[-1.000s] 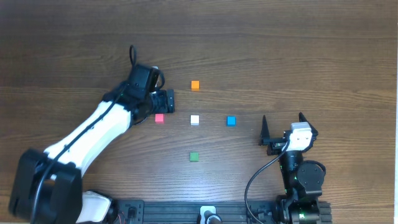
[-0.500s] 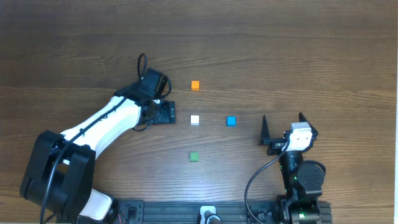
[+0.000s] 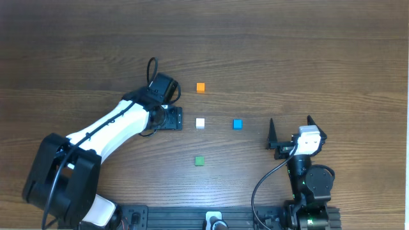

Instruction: Stack Cubes

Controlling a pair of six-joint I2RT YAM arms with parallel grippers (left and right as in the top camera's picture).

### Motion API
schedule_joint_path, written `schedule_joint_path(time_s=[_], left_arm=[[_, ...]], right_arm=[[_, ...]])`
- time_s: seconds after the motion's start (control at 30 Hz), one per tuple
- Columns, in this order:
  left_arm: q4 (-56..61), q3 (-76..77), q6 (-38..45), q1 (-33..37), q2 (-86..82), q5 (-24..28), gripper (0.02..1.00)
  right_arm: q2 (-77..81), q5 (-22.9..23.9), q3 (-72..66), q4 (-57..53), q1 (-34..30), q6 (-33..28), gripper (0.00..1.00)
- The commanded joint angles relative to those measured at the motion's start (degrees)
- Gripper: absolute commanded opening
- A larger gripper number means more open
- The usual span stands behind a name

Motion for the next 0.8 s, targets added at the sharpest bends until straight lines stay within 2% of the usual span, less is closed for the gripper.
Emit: schedule_joint_path(time_s=[0.03,0.33,0.63,0.8], left_arm=[[-0.11,0.9,-0.13,-0.02,1.68,-1.68,0.829],[0.68,0.9,-0.13,-0.02,2.8,-1.79,0.709],[1.11,0.9,-0.15,-0.02,3.3,-1.81,0.415],[1.11,0.9,-0.17,-0.02,3.3,-1.81,0.215]], right_arm=[[-0.2,-0.28,-0.31,-0.09,-0.15,-0.22,0.993],[-0.2,-0.28,-0.31,-0.09,-0.15,-0.22,0.993],[-0.2,-0.28,-0.31,-0.09,-0.15,-0.22,0.993],[-0.2,-0.26,-0.31,-0.09,-0.15,-0.22,0.993]])
